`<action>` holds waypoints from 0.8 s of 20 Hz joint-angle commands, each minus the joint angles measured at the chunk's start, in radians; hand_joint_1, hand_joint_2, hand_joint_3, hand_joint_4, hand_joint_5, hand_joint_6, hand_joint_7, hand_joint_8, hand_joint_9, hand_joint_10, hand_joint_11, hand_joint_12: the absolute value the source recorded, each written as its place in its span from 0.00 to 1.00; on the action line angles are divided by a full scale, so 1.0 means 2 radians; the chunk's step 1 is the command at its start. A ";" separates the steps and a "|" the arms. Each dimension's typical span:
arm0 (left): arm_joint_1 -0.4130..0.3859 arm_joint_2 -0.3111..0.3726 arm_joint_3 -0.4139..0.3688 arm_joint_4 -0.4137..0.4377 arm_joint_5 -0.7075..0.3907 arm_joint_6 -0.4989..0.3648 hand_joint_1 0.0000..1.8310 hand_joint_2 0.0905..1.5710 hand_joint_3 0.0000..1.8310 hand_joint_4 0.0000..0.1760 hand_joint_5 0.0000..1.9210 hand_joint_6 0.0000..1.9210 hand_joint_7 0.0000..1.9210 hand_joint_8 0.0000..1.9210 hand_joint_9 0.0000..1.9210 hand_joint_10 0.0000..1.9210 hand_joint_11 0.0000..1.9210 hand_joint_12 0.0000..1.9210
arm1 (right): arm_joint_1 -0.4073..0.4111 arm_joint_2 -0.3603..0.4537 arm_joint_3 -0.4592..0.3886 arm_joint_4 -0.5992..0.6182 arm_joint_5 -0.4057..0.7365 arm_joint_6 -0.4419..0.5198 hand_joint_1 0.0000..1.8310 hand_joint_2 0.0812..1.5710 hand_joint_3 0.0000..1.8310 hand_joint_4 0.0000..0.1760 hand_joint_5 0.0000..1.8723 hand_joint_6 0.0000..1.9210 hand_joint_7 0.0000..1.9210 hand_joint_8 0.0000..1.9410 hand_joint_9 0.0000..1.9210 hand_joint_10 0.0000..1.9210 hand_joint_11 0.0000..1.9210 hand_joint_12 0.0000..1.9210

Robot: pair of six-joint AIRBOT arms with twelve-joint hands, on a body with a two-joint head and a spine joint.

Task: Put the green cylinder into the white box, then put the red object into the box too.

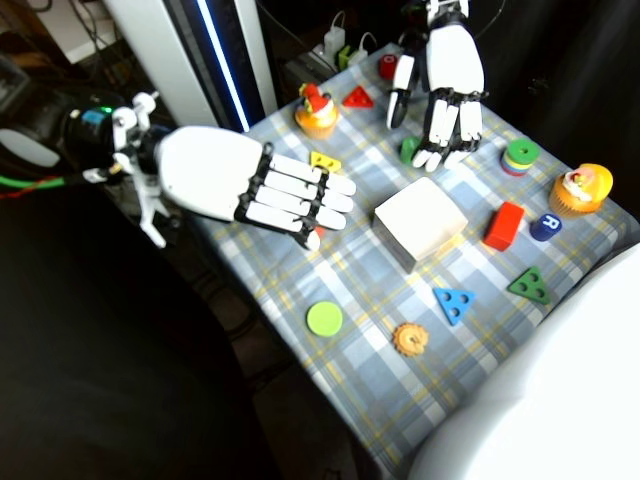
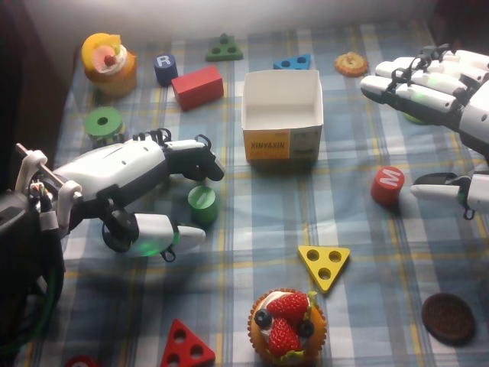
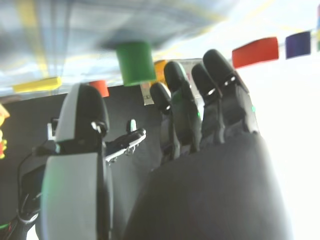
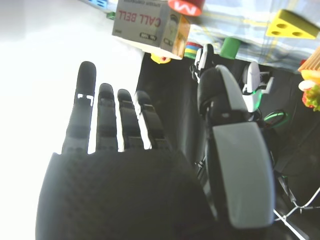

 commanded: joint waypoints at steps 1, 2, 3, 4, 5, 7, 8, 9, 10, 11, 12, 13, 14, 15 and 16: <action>-0.003 -0.004 0.003 0.007 -0.050 -0.001 0.53 0.71 0.00 0.48 0.15 0.37 0.20 0.18 0.00 0.48 0.00 0.68 | 0.002 -0.002 0.001 0.003 0.060 0.003 0.35 0.78 0.00 0.00 0.00 0.00 0.00 0.00 0.00 0.07 0.00 0.60; -0.003 -0.008 0.007 0.003 -0.048 -0.001 0.52 0.71 0.00 0.48 0.14 0.37 0.20 0.19 0.00 0.48 0.00 0.71 | 0.001 -0.003 0.001 0.003 0.060 0.004 0.35 0.78 0.00 0.00 0.00 0.00 0.00 0.00 0.00 0.08 0.00 0.62; -0.003 -0.012 0.011 0.000 -0.045 -0.001 0.54 0.71 0.00 0.37 0.15 0.37 0.21 0.20 0.00 0.49 0.00 0.72 | 0.000 -0.004 0.002 0.003 0.061 0.007 0.33 0.79 0.00 0.00 0.00 0.00 0.00 0.00 0.00 0.06 0.00 0.64; -0.003 -0.013 0.012 0.000 -0.044 -0.001 0.52 0.72 0.00 0.40 0.16 0.39 0.21 0.23 0.00 0.51 0.00 0.74 | 0.000 -0.004 0.002 0.003 0.061 0.008 0.33 0.79 0.00 0.00 0.00 0.00 0.00 0.00 0.00 0.05 0.00 0.64; -0.003 -0.018 0.016 -0.002 -0.041 -0.001 0.52 0.72 0.00 0.41 0.18 0.42 0.23 0.29 0.03 0.53 0.00 0.77 | -0.001 -0.004 0.003 0.003 0.062 0.010 0.32 0.79 0.00 0.00 0.00 0.00 0.00 0.00 0.00 0.05 0.00 0.64; -0.004 -0.020 0.016 -0.001 -0.043 -0.001 0.64 0.78 0.00 0.00 0.38 0.58 0.39 0.81 0.20 0.85 0.00 0.98 | -0.001 -0.004 0.003 0.004 0.063 0.011 0.33 0.79 0.00 0.00 0.00 0.00 0.00 0.00 0.00 0.07 0.00 0.63; -0.007 -0.020 0.015 0.003 -0.043 -0.001 0.66 0.77 0.00 0.00 0.41 0.55 0.40 0.84 0.25 0.90 0.00 1.00 | -0.001 -0.004 0.003 0.005 0.064 0.011 0.34 0.79 0.00 0.00 0.00 0.00 0.00 0.00 0.00 0.08 0.00 0.63; -0.010 -0.020 0.015 0.004 -0.044 -0.001 0.66 0.77 0.00 0.00 0.41 0.56 0.41 0.82 0.21 0.87 0.00 1.00 | -0.002 -0.004 0.003 0.007 0.066 0.011 0.33 0.79 0.00 0.00 0.00 0.00 0.00 0.00 0.00 0.08 0.00 0.63; -0.013 -0.018 0.012 0.007 -0.052 -0.001 0.67 0.75 0.00 0.00 0.43 0.54 0.44 0.78 0.23 0.83 0.00 1.00 | -0.003 -0.004 0.003 0.008 0.068 0.011 0.33 0.79 0.00 0.00 0.00 0.00 0.00 0.00 0.00 0.07 0.00 0.65; -0.015 -0.012 0.005 0.012 -0.071 -0.001 0.66 0.76 0.00 0.00 0.41 0.57 0.43 0.78 0.22 0.81 0.00 1.00 | -0.004 -0.003 0.003 0.009 0.069 0.012 0.33 0.79 0.00 0.00 0.00 0.00 0.00 0.00 0.00 0.07 0.00 0.66; -0.021 -0.002 -0.008 0.018 -0.106 -0.001 0.66 0.75 0.00 0.00 0.42 0.55 0.44 0.78 0.21 0.82 0.00 1.00 | -0.005 -0.003 0.005 0.009 0.069 0.016 0.34 0.79 0.00 0.00 0.00 0.00 0.00 0.00 0.00 0.06 0.00 0.66; -0.026 0.004 -0.015 0.025 -0.128 -0.001 0.66 0.75 0.00 0.00 0.42 0.55 0.44 0.78 0.20 0.84 0.00 1.00 | -0.008 -0.003 0.007 0.009 0.070 0.025 0.34 0.79 0.00 0.00 0.00 0.00 0.00 0.00 0.00 0.06 0.00 0.66; -0.030 0.006 -0.018 0.031 -0.138 -0.001 0.67 0.75 0.00 0.00 0.43 0.52 0.43 0.79 0.20 0.87 0.00 1.00 | -0.009 -0.003 0.008 0.009 0.071 0.029 0.35 0.79 0.00 0.00 0.00 0.00 0.00 0.00 0.00 0.08 0.00 0.67; -0.042 0.008 -0.020 0.041 -0.147 -0.001 0.66 0.74 0.00 0.00 0.43 0.54 0.45 0.75 0.19 0.88 0.00 1.00 | -0.012 -0.003 0.008 0.009 0.074 0.033 0.36 0.79 0.00 0.00 0.00 0.00 0.00 0.00 0.00 0.07 0.00 0.64; -0.053 0.007 -0.019 0.048 -0.149 -0.001 0.67 0.74 0.00 0.00 0.43 0.54 0.46 0.73 0.18 0.88 0.00 1.00 | -0.013 -0.003 0.008 0.009 0.075 0.034 0.36 0.79 0.00 0.00 0.00 0.00 0.00 0.00 0.00 0.07 0.00 0.64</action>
